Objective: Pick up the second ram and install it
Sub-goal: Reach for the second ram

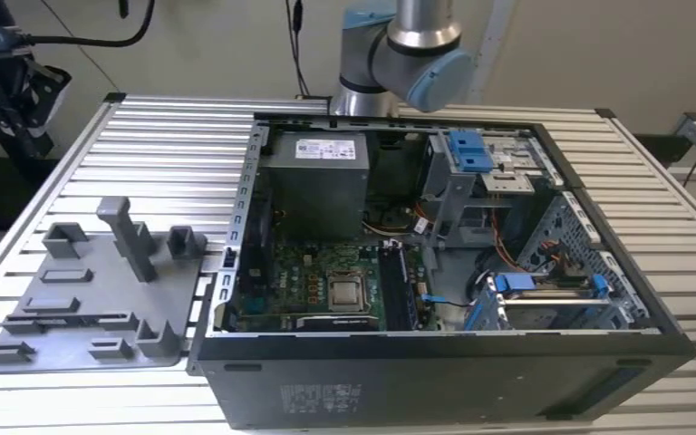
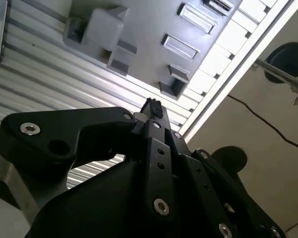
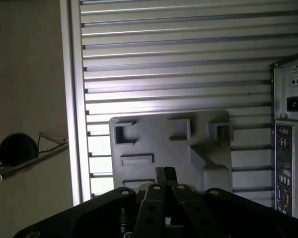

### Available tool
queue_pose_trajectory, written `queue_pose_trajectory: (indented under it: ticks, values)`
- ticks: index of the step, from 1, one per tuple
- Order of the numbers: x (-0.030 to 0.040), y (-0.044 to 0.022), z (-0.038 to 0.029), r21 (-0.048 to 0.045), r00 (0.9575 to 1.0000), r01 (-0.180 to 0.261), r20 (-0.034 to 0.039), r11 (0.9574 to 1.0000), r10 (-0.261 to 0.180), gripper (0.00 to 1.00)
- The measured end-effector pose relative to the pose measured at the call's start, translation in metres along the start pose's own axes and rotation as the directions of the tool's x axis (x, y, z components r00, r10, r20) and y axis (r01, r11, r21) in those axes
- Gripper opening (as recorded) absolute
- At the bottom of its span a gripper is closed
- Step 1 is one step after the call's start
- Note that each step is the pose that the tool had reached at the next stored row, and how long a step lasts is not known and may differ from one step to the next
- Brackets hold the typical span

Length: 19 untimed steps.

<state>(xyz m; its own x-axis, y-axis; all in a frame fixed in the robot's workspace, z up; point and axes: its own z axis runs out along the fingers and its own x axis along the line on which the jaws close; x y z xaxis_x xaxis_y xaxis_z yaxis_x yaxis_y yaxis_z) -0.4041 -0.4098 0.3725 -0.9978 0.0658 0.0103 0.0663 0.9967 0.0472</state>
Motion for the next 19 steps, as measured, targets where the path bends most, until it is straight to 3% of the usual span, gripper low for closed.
queue_pose_trajectory:
  ticks: [6, 19]
  values:
    - [-0.0014, -0.0209, 0.001, 0.0001, 1.0, -0.002, -0.0001, 1.0, 0.002, 0.11]
    - [-0.0033, -0.0487, 0.0013, 0.0004, 1.0, -0.009, -0.0044, 1.0, 0.009, 0.11]
